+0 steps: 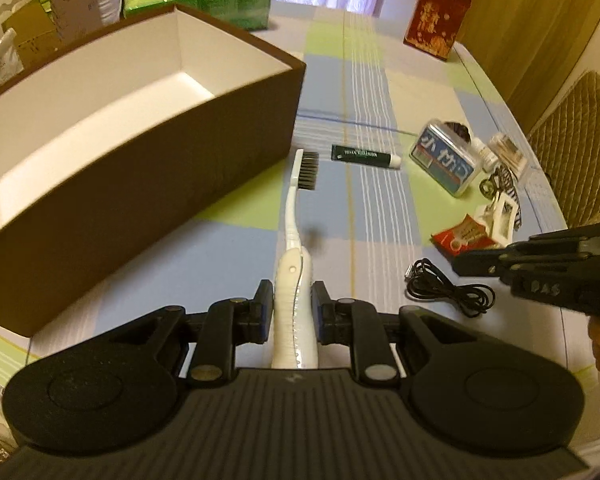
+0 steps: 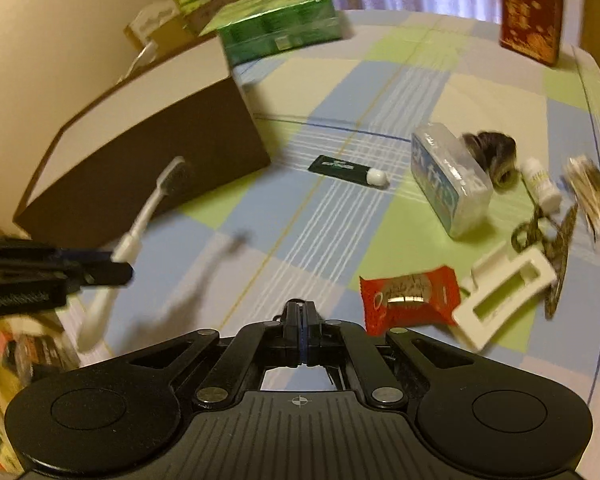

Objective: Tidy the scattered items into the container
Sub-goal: 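Lift the toothbrush with the left tool while the right tool grasps the black cable, then carry toothbrush and cable into the box and open both tools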

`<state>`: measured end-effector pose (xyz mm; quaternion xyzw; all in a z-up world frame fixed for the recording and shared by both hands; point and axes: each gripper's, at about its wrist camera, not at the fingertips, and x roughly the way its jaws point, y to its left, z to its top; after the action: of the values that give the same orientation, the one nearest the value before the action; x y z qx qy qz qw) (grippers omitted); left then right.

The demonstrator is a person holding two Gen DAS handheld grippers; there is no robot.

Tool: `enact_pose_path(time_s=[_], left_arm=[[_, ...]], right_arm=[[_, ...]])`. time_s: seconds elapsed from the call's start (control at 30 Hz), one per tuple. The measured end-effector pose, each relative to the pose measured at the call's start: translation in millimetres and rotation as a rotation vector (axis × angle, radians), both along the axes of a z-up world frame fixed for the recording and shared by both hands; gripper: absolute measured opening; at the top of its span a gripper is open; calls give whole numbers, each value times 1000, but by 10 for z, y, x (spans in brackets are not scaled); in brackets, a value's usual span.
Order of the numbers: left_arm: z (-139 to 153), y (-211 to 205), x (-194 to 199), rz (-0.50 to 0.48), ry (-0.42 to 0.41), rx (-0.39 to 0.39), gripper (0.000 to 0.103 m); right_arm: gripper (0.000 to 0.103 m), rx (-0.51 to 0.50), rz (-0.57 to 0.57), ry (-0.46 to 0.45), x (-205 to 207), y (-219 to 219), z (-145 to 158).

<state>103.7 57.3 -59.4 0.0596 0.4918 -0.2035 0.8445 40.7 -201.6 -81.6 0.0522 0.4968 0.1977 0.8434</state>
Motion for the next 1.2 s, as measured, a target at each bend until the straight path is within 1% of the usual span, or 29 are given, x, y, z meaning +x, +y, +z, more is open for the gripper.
enact_pose_path(time_s=[0.1, 0.17, 0.2, 0.23, 0.27, 0.3, 0.33, 0.37, 0.4, 0.43, 0.47, 0.5, 0.6, 0.67, 0.7, 0.73, 0.77, 0.8, 0.83, 0.9, 1.0, 1.2], left_arm=[[-22, 59, -19, 23, 7, 9, 16], [-52, 93, -56, 33, 20, 5, 16], [-70, 106, -76, 36, 28, 2, 16], [-91, 112, -91, 37, 35, 1, 16], [-108, 118, -108, 37, 42, -1, 16], [-124, 129, -125, 37, 48, -2, 16], [-129, 142, -138, 36, 52, -3, 16], [-137, 149, -147, 34, 53, -3, 16], [-141, 146, -149, 32, 53, -2, 16], [-139, 149, -152, 32, 51, 0, 16], [-133, 151, -154, 34, 49, 0, 16], [-125, 155, -158, 37, 46, -1, 16], [-99, 195, -171, 52, 41, -6, 16], [-85, 236, -186, 61, 39, -5, 16], [-77, 259, -195, 65, 39, -5, 16], [-70, 276, -198, 69, 38, -5, 16], [-61, 293, -201, 72, 37, -6, 16], [-51, 307, -200, 74, 36, -9, 16], [-39, 320, -197, 74, 33, -11, 16], [-4, 337, -183, 70, 27, -15, 16], [112, 331, -149, 50, -1, -32, 16], [420, 341, -18, 21, -80, -67, 16]], right_arm=[[3, -25, 58, -12, 67, 35, 13], [4, -46, 113, -42, 26, 77, 31], [11, -55, 143, -58, 6, 95, 40], [46, -66, 169, -68, -36, 92, 56], [75, -87, 187, -85, -72, 92, 65], [98, -114, 197, -121, -120, 95, 73], [96, -128, 224, -158, -164, 98, 73], [96, -139, 270, -169, -189, 108, 68], [92, -155, 304, -172, -201, 116, 55], [77, -169, 323, -175, -206, 121, 26], [70, -175, 349, -166, -191, 127, -15], [66, -177, 370, -153, -159, 136, -65], [66, -205, 395, -149, -54, 190, -219], [53, -226, 416, -164, -17, 241, -299], [37, -225, 429, -151, 11, 261, -336], [33, -223, 435, -133, 32, 273, -369], [33, -228, 434, -124, 43, 284, -395], [28, -236, 433, -130, 41, 297, -405], [27, -241, 433, -136, 29, 305, -401], [26, -242, 397, -143, 21, 286, -383], [26, -187, 332, -157, 23, 197, -259], [26, -51, 219, -233, 111, 75, 161]])
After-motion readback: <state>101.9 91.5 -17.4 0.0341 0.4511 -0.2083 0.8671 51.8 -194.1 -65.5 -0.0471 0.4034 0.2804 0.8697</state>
